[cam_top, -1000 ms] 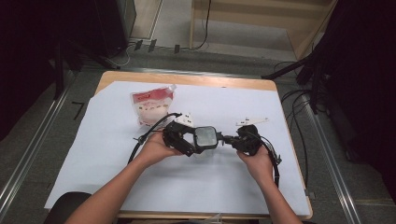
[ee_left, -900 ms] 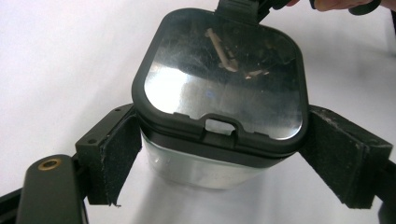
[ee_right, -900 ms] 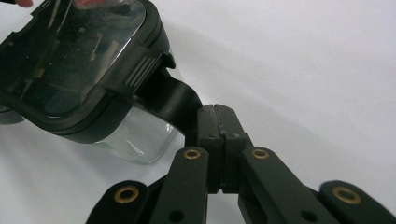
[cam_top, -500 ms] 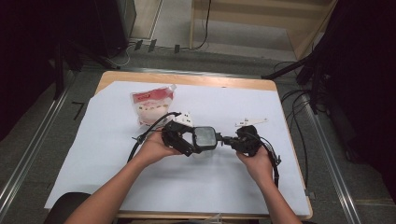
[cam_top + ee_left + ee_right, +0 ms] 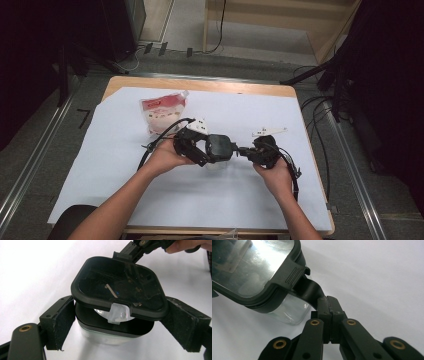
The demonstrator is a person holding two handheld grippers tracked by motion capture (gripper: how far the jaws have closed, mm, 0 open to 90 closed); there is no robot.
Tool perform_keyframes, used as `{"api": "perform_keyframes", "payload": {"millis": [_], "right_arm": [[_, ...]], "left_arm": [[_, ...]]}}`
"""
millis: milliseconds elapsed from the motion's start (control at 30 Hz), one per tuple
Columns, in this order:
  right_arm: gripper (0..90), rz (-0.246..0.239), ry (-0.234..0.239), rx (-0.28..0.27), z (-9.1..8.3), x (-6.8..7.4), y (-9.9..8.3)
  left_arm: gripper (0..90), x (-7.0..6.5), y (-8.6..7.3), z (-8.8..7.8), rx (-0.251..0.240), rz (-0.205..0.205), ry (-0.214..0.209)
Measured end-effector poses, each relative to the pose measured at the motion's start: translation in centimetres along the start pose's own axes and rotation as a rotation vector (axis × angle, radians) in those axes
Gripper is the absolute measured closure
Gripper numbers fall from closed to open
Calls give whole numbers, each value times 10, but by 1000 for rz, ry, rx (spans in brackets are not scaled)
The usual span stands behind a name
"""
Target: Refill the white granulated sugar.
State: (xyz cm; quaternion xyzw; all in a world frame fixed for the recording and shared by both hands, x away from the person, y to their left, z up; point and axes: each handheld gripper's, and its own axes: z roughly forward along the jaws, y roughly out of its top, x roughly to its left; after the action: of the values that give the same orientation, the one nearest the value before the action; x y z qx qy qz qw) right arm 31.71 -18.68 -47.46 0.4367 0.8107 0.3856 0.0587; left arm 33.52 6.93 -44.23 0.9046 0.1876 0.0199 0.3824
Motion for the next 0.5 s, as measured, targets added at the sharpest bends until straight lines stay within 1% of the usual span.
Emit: {"api": "perform_keyframes", "payload": {"millis": [67, 200, 333, 500], "right_arm": [[900, 0, 3, -4, -1, 0, 0], [900, 3, 4, -2, 0, 0, 0], [900, 3, 4, -2, 0, 0, 1], [900, -4, 6, -9, 2, -1, 1]], "left_arm": [[154, -1, 3, -1, 11, 6, 9], [154, -2, 3, -1, 3, 5, 5], [154, -2, 5, -1, 8, 15, 8], [153, -3, 7, -2, 7, 15, 12]]}}
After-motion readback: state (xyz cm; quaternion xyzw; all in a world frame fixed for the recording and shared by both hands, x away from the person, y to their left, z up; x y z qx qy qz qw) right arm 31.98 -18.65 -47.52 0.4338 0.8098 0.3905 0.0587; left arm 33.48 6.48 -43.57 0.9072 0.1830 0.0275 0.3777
